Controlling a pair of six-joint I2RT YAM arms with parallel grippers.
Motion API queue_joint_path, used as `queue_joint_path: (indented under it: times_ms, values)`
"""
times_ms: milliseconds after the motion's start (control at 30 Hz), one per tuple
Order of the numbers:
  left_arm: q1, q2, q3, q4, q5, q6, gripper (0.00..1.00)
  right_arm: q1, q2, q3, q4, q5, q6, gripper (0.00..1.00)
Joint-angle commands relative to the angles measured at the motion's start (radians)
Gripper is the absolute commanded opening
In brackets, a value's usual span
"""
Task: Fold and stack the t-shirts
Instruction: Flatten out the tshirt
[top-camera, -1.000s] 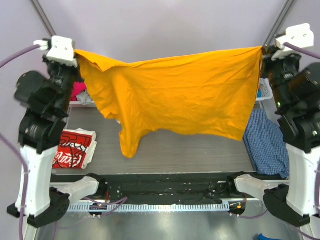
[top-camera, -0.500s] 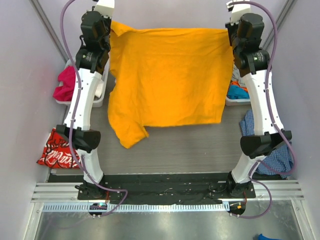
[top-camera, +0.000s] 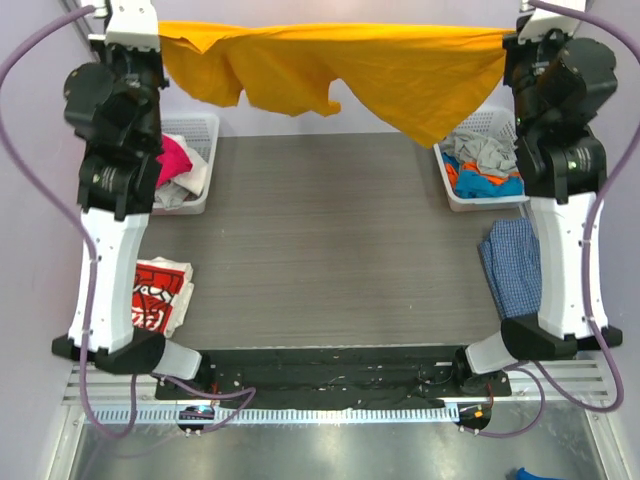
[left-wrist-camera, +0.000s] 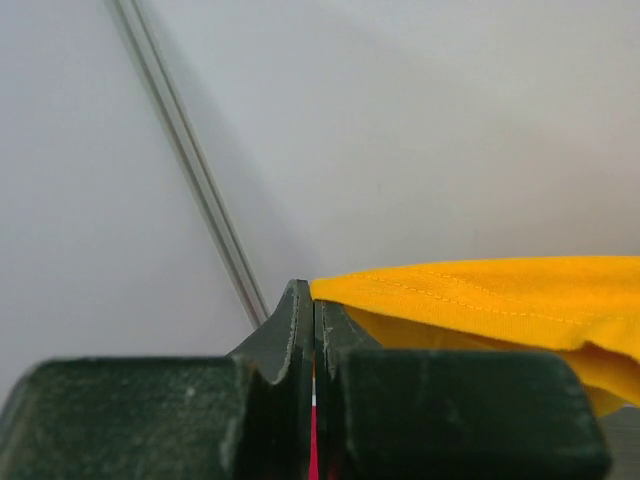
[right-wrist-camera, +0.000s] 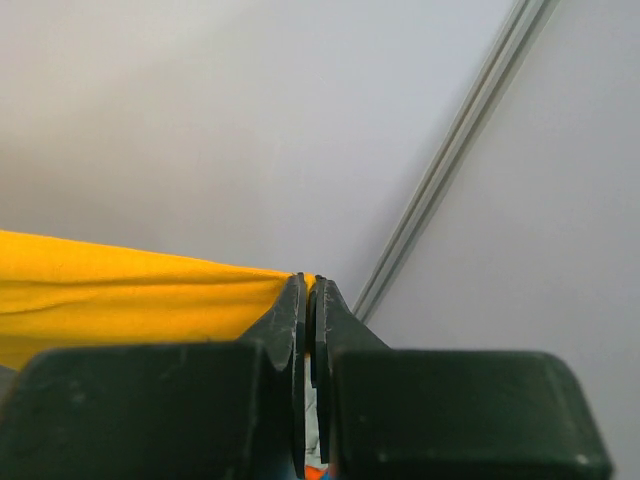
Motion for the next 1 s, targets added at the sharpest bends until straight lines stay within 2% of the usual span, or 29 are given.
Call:
queue_joint_path:
  times_ms: [0,200,467,600,700,800,900,967]
  values:
    - [0.013,-0.131,-0.131,0.047,-0.021,0.006,0.0,-0.012,-0.12,-0.083,0.003,0.023,0.016,0.01]
    - [0.013,-0.285,-0.259,-0.025,0.032,-0.029,0.0,-0.013,-0.272,-0.229,-0.058,-0.014,0.049,0.01]
    - [0.013,-0.29,-0.244,-0.051,0.042,-0.026,0.0,-0.013,-0.294,-0.241,-0.11,-0.034,0.066,0.01]
    - [0.013,-0.21,-0.225,-0.008,0.025,0.003,0.0,-0.013,-0.25,-0.311,-0.057,-0.015,0.048,0.01]
    - [0.014,-0.112,-0.23,0.063,-0.004,0.047,0.0,-0.013,-0.187,-0.367,0.006,-0.005,0.037,0.01]
    - [0.028,0.031,-0.182,0.148,-0.024,0.064,0.0,-0.015,-0.113,-0.347,0.058,-0.002,0.028,0.01]
    - [0.057,0.19,-0.022,0.133,-0.03,0.021,0.0,-0.025,0.02,-0.223,0.072,-0.001,0.023,0.01]
    - [0.069,0.299,0.152,0.101,-0.029,-0.006,0.0,-0.034,0.12,-0.092,0.069,0.003,0.019,0.01]
